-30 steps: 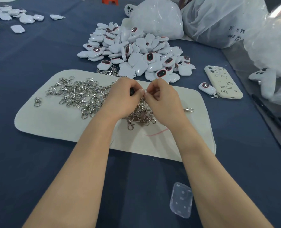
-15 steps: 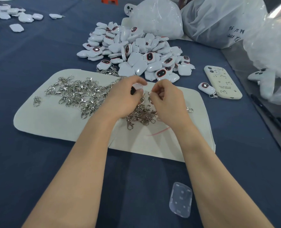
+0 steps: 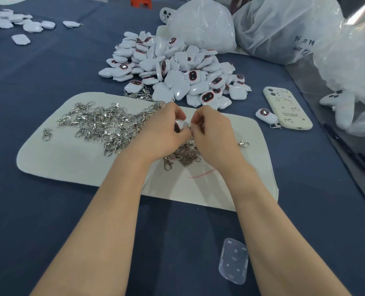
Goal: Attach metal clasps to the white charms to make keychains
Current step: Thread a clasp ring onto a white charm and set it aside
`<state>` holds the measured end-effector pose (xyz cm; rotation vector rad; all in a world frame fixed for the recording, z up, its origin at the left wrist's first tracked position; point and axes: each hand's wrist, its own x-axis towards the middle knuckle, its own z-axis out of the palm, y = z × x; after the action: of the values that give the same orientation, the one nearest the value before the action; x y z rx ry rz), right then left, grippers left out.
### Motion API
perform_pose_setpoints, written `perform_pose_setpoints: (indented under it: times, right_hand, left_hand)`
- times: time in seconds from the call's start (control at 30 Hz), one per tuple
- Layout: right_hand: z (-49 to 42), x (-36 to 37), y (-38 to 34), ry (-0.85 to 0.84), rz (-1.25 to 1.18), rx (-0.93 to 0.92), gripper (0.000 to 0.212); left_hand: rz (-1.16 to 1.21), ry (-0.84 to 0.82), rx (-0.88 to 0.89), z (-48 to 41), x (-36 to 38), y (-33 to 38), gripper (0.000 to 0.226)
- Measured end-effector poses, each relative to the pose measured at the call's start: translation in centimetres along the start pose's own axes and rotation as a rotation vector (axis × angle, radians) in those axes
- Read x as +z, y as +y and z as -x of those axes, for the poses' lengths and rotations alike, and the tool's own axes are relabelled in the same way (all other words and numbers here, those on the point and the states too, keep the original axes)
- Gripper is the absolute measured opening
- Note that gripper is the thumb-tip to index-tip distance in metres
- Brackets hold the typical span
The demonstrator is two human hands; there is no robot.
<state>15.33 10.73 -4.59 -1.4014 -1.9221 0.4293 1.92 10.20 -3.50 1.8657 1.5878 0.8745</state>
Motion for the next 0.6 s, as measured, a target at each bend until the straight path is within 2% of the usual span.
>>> perform_pose_setpoints:
  times: [0.2,0.6]
  right_hand:
    - [0.00,-0.16,0.39,0.001,-0.006,0.026,0.009]
    - [0.24,0.40,0.36,-0.007,0.000,-0.015,0.005]
  left_hand:
    - [0.091,0.033,0.008,-0.09,-0.33,0.29,0.024]
    - [0.070,0.002,-0.004,-0.02,-0.43,0.14,0.022]
